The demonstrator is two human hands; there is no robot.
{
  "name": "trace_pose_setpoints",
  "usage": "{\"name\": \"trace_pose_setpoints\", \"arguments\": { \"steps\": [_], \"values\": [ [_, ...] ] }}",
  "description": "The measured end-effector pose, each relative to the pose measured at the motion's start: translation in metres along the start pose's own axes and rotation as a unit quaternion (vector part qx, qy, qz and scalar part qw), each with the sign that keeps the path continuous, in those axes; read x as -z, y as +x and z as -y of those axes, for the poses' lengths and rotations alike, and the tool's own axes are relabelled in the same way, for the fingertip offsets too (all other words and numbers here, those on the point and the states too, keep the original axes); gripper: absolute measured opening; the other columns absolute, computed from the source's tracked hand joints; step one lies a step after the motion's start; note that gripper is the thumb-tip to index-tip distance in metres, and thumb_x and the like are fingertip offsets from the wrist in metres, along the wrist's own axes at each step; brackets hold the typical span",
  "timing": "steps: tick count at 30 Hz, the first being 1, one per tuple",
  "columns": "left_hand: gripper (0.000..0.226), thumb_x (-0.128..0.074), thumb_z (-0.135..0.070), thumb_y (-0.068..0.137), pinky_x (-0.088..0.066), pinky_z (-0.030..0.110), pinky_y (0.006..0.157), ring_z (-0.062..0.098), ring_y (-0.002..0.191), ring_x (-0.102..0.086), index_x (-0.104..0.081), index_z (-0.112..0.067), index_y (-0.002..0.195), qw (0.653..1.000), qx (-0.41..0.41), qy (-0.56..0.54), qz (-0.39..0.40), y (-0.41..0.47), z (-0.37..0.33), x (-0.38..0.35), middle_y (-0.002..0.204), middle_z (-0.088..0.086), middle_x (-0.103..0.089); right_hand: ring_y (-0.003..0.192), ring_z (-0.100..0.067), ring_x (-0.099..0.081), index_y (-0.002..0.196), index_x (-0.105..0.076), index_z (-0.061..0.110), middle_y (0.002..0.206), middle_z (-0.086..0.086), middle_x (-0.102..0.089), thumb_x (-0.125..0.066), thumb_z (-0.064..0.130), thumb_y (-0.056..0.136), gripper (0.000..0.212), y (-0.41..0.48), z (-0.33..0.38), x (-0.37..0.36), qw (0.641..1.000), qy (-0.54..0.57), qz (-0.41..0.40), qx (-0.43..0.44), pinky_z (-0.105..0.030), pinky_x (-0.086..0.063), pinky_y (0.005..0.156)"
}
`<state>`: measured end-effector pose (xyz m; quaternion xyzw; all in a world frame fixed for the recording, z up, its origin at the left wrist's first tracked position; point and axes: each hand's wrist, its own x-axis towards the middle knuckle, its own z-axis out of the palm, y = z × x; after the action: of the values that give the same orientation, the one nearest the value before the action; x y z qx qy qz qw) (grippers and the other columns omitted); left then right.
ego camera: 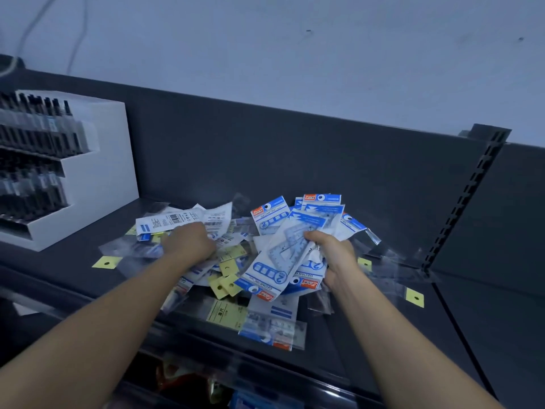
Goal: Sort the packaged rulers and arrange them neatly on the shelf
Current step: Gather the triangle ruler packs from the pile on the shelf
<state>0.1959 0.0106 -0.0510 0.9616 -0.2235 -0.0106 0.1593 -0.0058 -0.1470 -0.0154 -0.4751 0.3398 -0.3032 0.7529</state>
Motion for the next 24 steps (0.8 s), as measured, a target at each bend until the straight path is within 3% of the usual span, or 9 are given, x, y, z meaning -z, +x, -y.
{"name": "trace_pose_setpoints", "arguments": {
  "steps": [3,6,8,10,13,16,18,20,24],
  "values": [
    [0.012,-0.05,-0.008,0.084,-0.043,0.032,0.067,0.032,0.09,-0.059,-0.061,-0.011,0.088,0.993,-0.032,-0.093,-0.067,0.0,-0.008,0.004,0.096,0.012,-0.065,0.076,-0.034,-0.071,0.116,-0.059,-0.001,0.097,-0.022,-0.072,-0.066,-0.006,0.081,0.036,0.002,0.005,-0.005,1.0,0.02,0.009,0.008,-0.046,-0.059,0.065],
    [0.029,-0.043,-0.008,0.092,-0.031,0.032,0.053,0.032,0.069,-0.051,-0.049,-0.011,0.064,0.967,-0.059,-0.203,-0.146,-0.005,-0.02,0.011,0.066,0.01,-0.054,0.075,-0.034,-0.07,0.114,-0.06,-0.001,0.098,-0.023,-0.071,-0.066,-0.005,0.081,0.033,0.006,0.007,-0.007,0.999,0.032,0.016,-0.003,-0.047,-0.059,0.064],
    [0.032,-0.044,-0.012,0.096,-0.028,0.034,0.051,0.031,0.065,-0.047,-0.05,-0.014,0.064,0.942,-0.113,-0.252,-0.192,-0.016,-0.034,0.014,0.061,0.005,-0.05,0.073,-0.034,-0.07,0.112,-0.061,-0.003,0.098,-0.024,-0.071,-0.066,-0.005,0.08,0.033,0.01,0.001,-0.008,1.0,0.022,0.007,-0.02,-0.048,-0.059,0.061],
    [0.025,-0.046,-0.015,0.097,-0.037,0.034,0.056,0.028,0.066,-0.054,-0.069,-0.018,0.086,0.927,-0.185,-0.262,-0.193,-0.029,-0.048,0.015,0.07,0.005,-0.062,0.074,-0.034,-0.069,0.114,-0.061,-0.004,0.099,-0.024,-0.071,-0.067,-0.004,0.08,0.034,0.015,-0.008,-0.01,0.999,0.011,-0.001,-0.037,-0.047,-0.059,0.057],
    [0.027,-0.053,-0.026,0.097,-0.042,0.023,0.066,0.013,0.075,-0.06,-0.067,-0.026,0.12,0.938,-0.281,-0.197,-0.049,-0.045,-0.059,0.007,0.101,0.001,-0.072,0.079,-0.035,-0.069,0.118,-0.06,-0.003,0.1,-0.023,-0.07,-0.065,0.004,0.084,0.035,0.02,-0.021,-0.013,0.998,0.016,0.005,-0.061,-0.048,-0.059,0.066],
    [0.04,-0.06,-0.044,0.091,-0.04,0.025,0.099,0.007,0.119,-0.054,-0.06,-0.03,0.128,0.921,-0.305,-0.215,0.109,-0.045,-0.056,-0.007,0.137,-0.011,-0.055,0.087,-0.038,-0.069,0.116,-0.062,0.003,0.106,-0.024,-0.069,-0.065,0.026,0.09,0.035,0.021,-0.025,-0.014,0.995,0.035,0.02,-0.087,-0.049,-0.057,0.072],
    [0.032,-0.057,-0.046,0.091,-0.042,0.028,0.099,0.009,0.12,-0.055,-0.068,-0.028,0.116,0.903,-0.299,-0.276,0.136,-0.042,-0.052,-0.01,0.136,-0.011,-0.056,0.095,-0.042,-0.068,0.116,-0.064,0.004,0.109,-0.025,-0.069,-0.075,0.035,0.078,0.05,0.021,-0.028,-0.015,0.994,0.033,0.047,-0.092,-0.055,-0.055,0.08],
    [0.032,-0.055,-0.045,0.093,-0.046,0.03,0.095,0.012,0.11,-0.061,-0.072,-0.022,0.108,0.886,-0.262,-0.347,0.159,-0.039,-0.049,-0.008,0.126,-0.005,-0.063,0.093,-0.043,-0.069,0.117,-0.064,0.004,0.106,-0.024,-0.07,-0.086,0.024,0.064,0.06,0.026,-0.031,-0.018,0.996,0.016,0.044,-0.077,-0.061,-0.054,0.081],
    [0.04,-0.051,-0.051,0.092,-0.046,0.026,0.084,0.008,0.1,-0.06,-0.073,-0.022,0.109,0.878,-0.199,-0.394,0.184,-0.027,-0.039,0.003,0.116,-0.005,-0.067,0.087,-0.041,-0.07,0.113,-0.064,0.001,0.101,-0.023,-0.071,-0.074,-0.004,0.071,0.044,0.032,-0.031,-0.027,0.999,-0.001,-0.011,-0.052,-0.059,-0.055,0.075]
  ]
}}
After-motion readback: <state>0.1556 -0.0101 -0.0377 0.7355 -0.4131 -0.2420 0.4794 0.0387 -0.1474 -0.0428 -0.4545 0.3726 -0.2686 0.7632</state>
